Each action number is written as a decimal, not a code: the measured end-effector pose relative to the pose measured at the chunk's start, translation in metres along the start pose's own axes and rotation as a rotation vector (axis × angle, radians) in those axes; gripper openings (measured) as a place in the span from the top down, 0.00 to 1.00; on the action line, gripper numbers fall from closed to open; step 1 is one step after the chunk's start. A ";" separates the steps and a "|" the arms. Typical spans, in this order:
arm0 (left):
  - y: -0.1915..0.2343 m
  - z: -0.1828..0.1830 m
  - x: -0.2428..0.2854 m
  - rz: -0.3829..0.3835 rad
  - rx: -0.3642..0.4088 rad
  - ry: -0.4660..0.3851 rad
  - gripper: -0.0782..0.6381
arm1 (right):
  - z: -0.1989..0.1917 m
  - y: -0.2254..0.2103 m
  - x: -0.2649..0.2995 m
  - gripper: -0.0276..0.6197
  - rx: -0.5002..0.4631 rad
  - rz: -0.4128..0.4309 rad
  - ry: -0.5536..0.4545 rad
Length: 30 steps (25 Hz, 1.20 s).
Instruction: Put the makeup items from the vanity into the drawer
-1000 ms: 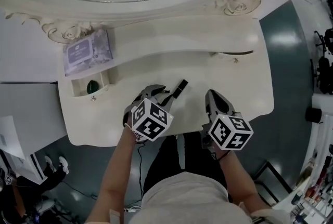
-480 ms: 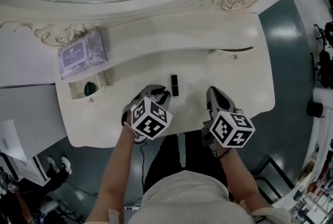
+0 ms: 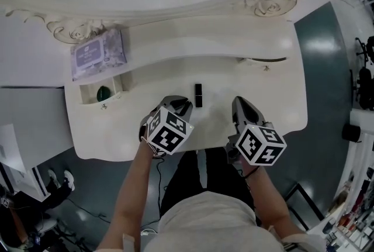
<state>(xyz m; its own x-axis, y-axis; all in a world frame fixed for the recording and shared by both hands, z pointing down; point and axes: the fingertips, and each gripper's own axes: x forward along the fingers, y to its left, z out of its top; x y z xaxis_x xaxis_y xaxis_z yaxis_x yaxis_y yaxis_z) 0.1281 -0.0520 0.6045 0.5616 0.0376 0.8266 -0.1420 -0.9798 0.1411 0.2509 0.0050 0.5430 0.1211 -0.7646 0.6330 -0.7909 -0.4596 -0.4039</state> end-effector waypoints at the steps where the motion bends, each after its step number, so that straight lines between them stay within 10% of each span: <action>1: 0.000 0.000 -0.002 0.005 -0.014 -0.009 0.81 | 0.001 0.002 0.000 0.93 -0.005 0.005 0.000; 30: 0.060 -0.046 -0.158 0.419 -0.517 -0.314 0.82 | 0.011 0.161 0.013 0.93 -0.278 0.368 0.049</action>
<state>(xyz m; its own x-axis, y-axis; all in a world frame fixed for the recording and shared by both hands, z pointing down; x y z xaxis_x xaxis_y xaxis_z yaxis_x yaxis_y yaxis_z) -0.0067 -0.1075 0.5074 0.5718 -0.4535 0.6836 -0.7187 -0.6788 0.1508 0.1311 -0.0840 0.4790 -0.2215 -0.8287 0.5139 -0.9075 -0.0176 -0.4196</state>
